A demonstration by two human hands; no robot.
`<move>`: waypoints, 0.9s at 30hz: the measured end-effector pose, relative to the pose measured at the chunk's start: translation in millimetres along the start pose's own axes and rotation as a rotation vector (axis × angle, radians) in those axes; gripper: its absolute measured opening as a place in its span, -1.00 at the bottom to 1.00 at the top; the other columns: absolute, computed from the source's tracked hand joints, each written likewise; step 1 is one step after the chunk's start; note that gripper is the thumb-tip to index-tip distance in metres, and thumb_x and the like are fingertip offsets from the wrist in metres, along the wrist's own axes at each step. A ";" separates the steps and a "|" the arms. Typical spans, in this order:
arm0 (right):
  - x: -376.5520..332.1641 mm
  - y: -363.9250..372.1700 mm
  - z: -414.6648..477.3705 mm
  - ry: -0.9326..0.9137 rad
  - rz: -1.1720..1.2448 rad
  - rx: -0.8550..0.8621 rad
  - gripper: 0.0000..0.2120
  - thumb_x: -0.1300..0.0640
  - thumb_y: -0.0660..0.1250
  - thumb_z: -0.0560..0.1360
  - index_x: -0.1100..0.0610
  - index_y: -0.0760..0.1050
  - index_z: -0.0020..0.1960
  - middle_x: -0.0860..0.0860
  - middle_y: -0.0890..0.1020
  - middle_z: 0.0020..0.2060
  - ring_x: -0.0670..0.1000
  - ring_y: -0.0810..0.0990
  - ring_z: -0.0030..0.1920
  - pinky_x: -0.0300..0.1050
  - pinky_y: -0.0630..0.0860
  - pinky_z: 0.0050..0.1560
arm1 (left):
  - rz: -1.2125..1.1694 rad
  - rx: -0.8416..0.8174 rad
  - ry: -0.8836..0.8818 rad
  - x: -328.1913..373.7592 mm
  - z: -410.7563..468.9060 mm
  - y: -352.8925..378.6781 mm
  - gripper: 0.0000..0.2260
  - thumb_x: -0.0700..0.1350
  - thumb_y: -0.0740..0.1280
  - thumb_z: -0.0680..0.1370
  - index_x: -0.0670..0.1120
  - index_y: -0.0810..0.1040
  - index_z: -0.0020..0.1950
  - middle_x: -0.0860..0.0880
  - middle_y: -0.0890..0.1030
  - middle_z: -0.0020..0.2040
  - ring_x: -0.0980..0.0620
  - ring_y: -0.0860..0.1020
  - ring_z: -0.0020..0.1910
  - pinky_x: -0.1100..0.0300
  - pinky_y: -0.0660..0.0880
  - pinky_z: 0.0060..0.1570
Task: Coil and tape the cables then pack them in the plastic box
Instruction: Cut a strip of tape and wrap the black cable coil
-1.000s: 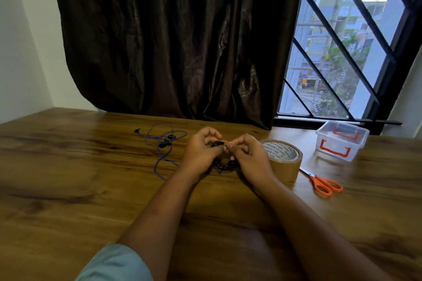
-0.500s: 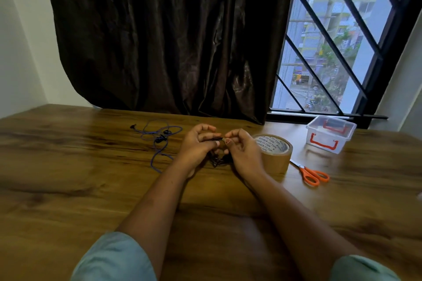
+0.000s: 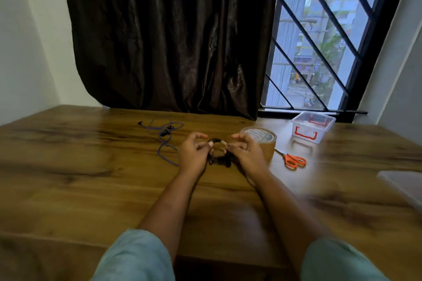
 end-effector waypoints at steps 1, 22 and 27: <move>-0.1 -7.2 -6.5 0.019 0.040 0.004 -0.79 0.33 0.35 0.47 0.10 0.48 0.04 0.05 0.65 -0.26 -0.01 0.67 -0.24 -0.18 0.57 -0.30 | -0.010 -0.025 -0.009 1.8 -5.6 1.2 -0.90 -0.22 0.38 0.49 -0.06 0.50 -0.07 0.00 0.66 -0.26 0.03 0.65 -0.24 0.09 0.57 -0.24; -25.0 -213.2 -105.4 0.102 -0.208 0.470 -0.84 0.37 0.37 0.42 0.18 0.49 -0.27 0.20 0.57 -0.34 0.16 0.56 -0.30 0.16 0.57 -0.18 | 0.059 -0.367 -0.130 47.8 -118.0 174.1 -0.93 -0.27 0.48 0.37 -0.14 0.64 -0.28 -0.17 0.68 -0.20 0.04 0.58 -0.38 0.09 0.62 -0.12; -27.2 -217.8 -106.6 0.078 -0.500 0.521 -0.86 0.24 0.40 0.44 0.11 0.54 -0.28 -0.03 0.56 -0.44 -0.09 0.51 -0.42 -0.37 0.32 -0.54 | 0.138 -0.347 -0.114 51.6 -122.0 184.6 -0.95 -0.23 0.49 0.36 -0.12 0.66 -0.23 -0.09 0.68 -0.23 0.02 0.62 -0.29 0.14 0.61 -0.12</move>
Point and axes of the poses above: each hand's wrist, its own z-axis towards the middle knuckle, its own y-axis out of the palm, x = y × z, the point moved 3 cm from there along z, towards the middle knuckle
